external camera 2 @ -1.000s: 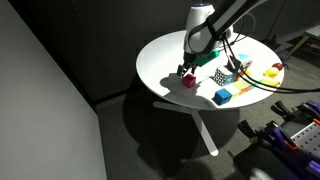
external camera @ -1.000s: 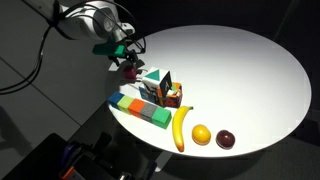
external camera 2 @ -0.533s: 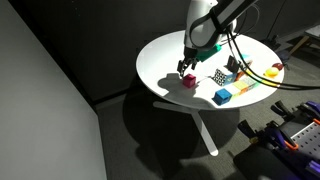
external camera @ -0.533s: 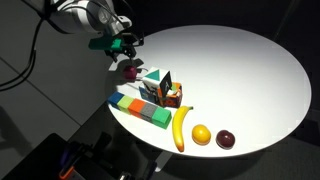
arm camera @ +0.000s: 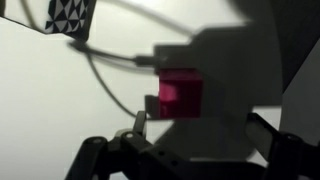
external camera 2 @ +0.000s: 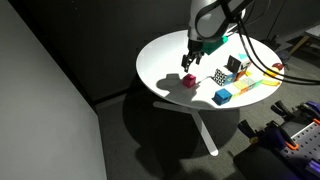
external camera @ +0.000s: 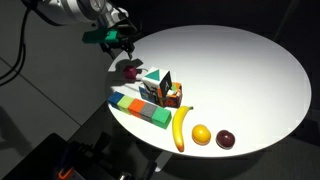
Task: Move the pink block from the line of blocks to the left side of the table
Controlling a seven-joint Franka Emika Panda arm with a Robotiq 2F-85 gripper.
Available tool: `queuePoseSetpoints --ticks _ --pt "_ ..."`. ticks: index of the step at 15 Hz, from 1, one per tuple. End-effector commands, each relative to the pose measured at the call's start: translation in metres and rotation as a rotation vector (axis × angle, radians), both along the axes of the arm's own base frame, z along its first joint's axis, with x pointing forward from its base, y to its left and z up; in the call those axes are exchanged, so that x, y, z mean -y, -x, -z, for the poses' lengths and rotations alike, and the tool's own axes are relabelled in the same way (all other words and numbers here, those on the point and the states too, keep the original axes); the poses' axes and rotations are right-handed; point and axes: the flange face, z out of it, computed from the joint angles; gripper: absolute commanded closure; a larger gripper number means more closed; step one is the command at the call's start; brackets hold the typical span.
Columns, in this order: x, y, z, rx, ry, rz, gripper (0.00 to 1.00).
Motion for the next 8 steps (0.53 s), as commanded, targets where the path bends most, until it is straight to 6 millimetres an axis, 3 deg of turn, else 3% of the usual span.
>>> queuePoseSetpoints --ticks 1,8 --pt "0.008 0.015 -0.022 0.003 0.034 0.003 0.00" --pt "0.015 0.044 -0.048 -0.034 0.026 -0.010 0.00"
